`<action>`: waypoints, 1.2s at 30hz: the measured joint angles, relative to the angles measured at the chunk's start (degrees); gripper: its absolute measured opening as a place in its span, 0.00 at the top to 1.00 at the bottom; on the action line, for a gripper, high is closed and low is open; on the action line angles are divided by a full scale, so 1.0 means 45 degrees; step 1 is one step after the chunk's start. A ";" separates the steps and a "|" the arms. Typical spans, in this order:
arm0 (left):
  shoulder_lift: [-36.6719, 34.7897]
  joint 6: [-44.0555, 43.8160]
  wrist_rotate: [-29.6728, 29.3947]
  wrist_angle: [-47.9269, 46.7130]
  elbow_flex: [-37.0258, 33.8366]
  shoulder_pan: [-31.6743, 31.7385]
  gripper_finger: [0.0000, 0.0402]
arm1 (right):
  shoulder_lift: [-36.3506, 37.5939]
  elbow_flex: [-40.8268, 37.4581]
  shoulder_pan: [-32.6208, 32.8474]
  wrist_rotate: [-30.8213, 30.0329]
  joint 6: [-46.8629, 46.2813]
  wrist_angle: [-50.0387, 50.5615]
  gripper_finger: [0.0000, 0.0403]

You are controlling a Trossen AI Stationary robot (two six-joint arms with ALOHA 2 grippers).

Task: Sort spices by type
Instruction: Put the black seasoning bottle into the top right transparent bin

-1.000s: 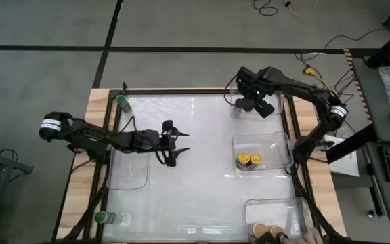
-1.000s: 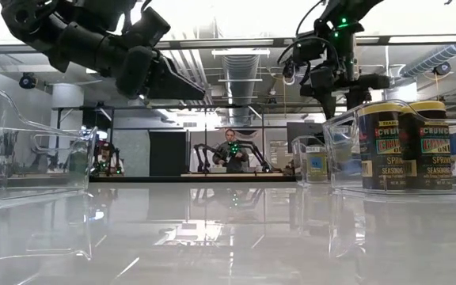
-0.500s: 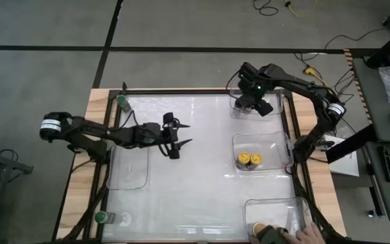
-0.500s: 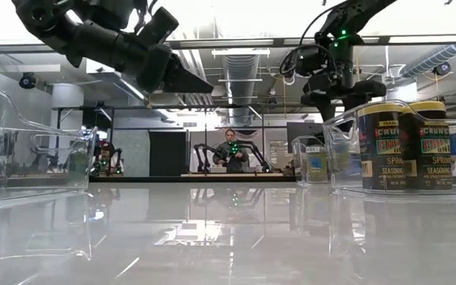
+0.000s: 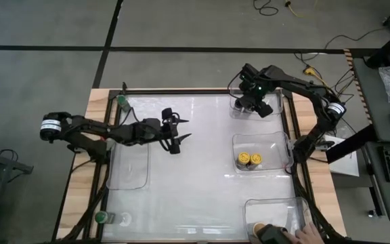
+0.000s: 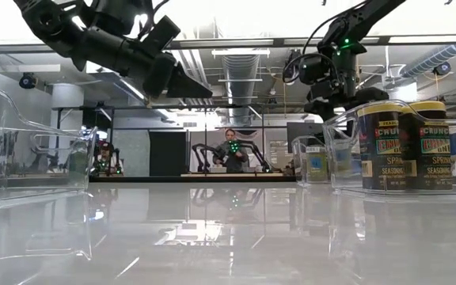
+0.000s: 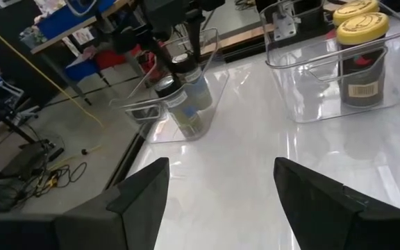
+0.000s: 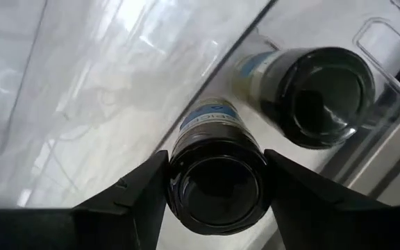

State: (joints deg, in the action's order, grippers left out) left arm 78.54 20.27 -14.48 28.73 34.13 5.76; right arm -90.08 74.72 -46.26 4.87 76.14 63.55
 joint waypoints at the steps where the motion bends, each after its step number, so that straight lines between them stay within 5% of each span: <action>1: 0.0000 0.0000 0.0000 0.0000 0.0000 0.0004 0.39 | -0.0014 -0.0006 -0.0018 0.0027 -0.0001 -0.0002 0.48; 36: 0.0000 -0.0146 -0.0005 0.0011 -0.0019 0.0059 0.39 | -0.0180 -0.0224 -0.0040 0.0344 -0.0784 -0.0585 0.45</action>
State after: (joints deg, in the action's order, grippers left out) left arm 78.54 19.62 -14.50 28.78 34.04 6.02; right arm -90.89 73.71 -46.44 6.42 72.61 60.92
